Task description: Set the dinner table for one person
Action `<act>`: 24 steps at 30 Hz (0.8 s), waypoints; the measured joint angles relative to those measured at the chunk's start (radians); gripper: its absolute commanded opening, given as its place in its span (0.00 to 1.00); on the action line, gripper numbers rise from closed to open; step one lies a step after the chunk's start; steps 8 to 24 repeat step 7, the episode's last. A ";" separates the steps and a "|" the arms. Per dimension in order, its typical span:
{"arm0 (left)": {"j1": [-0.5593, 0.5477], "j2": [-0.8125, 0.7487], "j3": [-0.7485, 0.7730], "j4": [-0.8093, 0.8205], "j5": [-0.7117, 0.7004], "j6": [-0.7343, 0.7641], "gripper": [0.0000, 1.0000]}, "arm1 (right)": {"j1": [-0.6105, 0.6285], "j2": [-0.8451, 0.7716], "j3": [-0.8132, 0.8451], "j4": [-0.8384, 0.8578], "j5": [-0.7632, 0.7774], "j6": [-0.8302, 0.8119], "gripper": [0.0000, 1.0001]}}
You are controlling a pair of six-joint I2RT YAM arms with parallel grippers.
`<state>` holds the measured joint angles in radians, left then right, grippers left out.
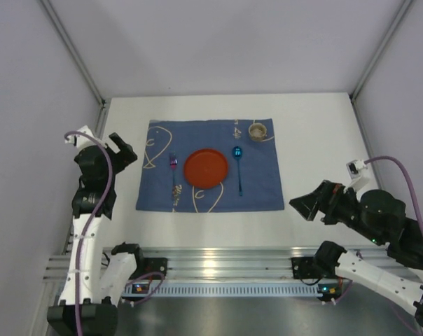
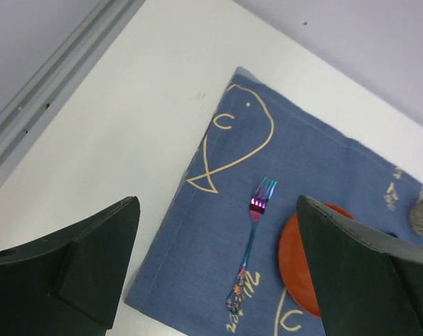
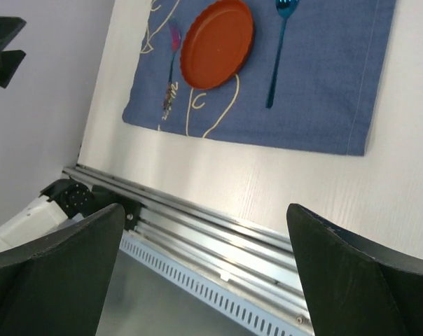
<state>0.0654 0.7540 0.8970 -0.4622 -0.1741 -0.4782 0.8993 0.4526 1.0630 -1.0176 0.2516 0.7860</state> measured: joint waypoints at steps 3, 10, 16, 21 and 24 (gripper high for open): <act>0.000 0.060 -0.074 0.109 0.018 0.079 0.99 | 0.000 -0.044 0.009 -0.099 0.010 0.061 1.00; -0.005 0.102 -0.140 0.223 0.057 0.171 0.99 | 0.000 -0.044 0.077 -0.217 0.033 0.105 1.00; -0.005 0.102 -0.140 0.223 0.057 0.171 0.99 | 0.000 -0.044 0.077 -0.217 0.033 0.105 1.00; -0.005 0.102 -0.140 0.223 0.057 0.171 0.99 | 0.000 -0.044 0.077 -0.217 0.033 0.105 1.00; -0.005 0.102 -0.140 0.223 0.057 0.171 0.99 | 0.000 -0.044 0.077 -0.217 0.033 0.105 1.00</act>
